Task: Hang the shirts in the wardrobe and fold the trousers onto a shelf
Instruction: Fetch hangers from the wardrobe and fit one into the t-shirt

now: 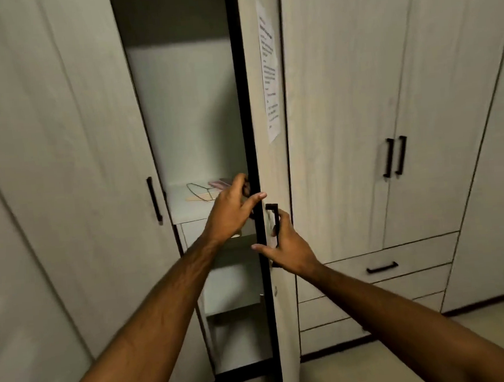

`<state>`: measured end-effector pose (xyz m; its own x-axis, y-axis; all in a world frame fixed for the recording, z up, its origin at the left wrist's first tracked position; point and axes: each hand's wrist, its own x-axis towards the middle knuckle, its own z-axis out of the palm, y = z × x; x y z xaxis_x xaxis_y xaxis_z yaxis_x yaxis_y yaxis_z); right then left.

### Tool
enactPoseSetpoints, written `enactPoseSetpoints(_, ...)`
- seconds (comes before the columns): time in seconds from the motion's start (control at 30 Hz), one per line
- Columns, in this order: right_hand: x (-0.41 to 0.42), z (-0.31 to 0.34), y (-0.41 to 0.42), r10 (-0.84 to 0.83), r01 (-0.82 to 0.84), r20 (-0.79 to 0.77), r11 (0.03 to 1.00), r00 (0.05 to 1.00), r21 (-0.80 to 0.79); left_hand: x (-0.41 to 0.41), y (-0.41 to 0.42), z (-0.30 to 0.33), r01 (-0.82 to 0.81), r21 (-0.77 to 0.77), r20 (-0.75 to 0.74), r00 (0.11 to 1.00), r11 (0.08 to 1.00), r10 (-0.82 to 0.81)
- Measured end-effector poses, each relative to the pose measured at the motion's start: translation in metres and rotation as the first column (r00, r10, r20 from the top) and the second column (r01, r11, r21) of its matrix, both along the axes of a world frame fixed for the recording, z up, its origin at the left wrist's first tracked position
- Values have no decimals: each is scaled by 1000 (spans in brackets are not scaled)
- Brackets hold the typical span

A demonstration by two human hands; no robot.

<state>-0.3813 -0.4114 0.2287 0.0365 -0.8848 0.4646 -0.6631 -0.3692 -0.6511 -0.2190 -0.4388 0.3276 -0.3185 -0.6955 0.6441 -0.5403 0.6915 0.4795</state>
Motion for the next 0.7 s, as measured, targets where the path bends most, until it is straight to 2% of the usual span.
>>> enactPoseSetpoints(0.13,-60,-2,25,-150,148,-110,989,983,-29,-63,15,3,28,-47,28,999,998,-26)
enactPoseSetpoints(0.27,-125,-6,35,-229,231,-80,973,970,14,-138,20,4,-5,-50,48,999,999,8)
enactPoseSetpoints(0.37,-177,-4,39,-220,223,-57,973,974,53,-199,22,3,-3,-62,-5,1000,998,3)
enactPoseSetpoints(0.5,-242,7,35,-164,168,-47,980,985,108,-272,20,5,-27,-64,-4,1000,998,27)
enactPoseSetpoints(0.7,-295,8,28,-63,63,0,989,998,135,-326,10,0,-63,-68,8,998,996,64)
